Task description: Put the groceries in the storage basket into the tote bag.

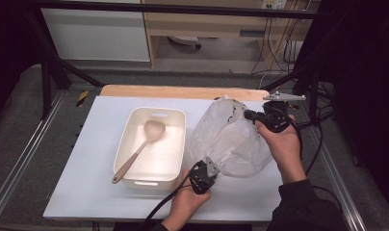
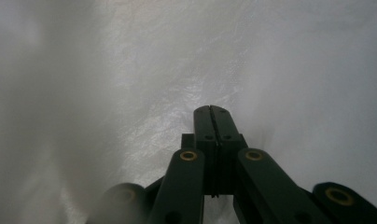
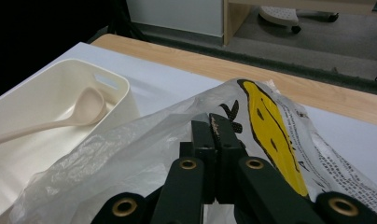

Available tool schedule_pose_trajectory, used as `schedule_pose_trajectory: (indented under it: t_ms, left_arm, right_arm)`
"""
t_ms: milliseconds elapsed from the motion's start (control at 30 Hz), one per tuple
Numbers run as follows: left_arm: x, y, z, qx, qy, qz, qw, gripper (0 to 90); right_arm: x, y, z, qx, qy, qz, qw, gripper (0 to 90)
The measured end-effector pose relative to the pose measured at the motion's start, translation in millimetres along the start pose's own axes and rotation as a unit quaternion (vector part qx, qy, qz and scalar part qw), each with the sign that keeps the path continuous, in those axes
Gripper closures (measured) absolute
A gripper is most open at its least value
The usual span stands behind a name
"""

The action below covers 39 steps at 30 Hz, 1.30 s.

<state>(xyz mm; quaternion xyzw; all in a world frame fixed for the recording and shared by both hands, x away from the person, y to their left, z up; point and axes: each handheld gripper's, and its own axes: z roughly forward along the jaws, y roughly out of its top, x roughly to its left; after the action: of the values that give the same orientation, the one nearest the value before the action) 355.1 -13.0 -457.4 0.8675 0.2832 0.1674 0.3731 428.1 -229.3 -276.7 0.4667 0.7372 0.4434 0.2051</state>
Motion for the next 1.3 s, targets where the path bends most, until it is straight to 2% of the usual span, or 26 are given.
schedule_pose_trajectory:
  t_ms: [133, 200, 467, 667, 900, 1033, 1300]
  left_arm:
    - [0.3, 0.1, -0.2, 0.000, 0.003, 0.001, 1.0000, 90.0]
    - [0.6, 0.0, 0.0, 0.000, -0.002, -0.007, 1.0000, 90.0]
    - [-0.8, 0.1, -0.7, -0.004, 0.001, -0.009, 0.9999, 90.0]
    - [-3.7, 2.5, -7.9, -0.013, -0.008, -0.017, 0.9997, 90.0]
    - [-7.1, 8.8, -31.0, -0.027, -0.021, -0.018, 0.9993, 90.0]
    - [-6.5, 11.7, -46.6, -0.040, -0.041, -0.034, 0.9978, 90.0]
    - [-5.4, 18.5, -83.7, -0.065, -0.063, -0.039, 0.9951, 90.0]
  right_arm:
    - [-2.0, 5.4, -5.3, -0.005, -0.003, -0.002, 1.0000, 90.0]
    - [-1.5, 4.7, -5.3, -0.002, -0.002, -0.002, 1.0000, 90.0]
    - [1.9, -9.9, 10.8, 0.017, 0.007, -0.003, 0.9998, 90.0]
    - [5.2, -13.6, 16.8, 0.022, 0.013, 0.001, 0.9997, 90.0]
    - [6.4, -13.8, 17.3, 0.023, 0.014, 0.000, 0.9996, 90.0]
    - [7.1, -14.4, 17.9, 0.024, 0.014, 0.001, 0.9996, 90.0]
    - [5.8, -19.0, 22.9, 0.030, 0.016, 0.005, 0.9994, 90.0]
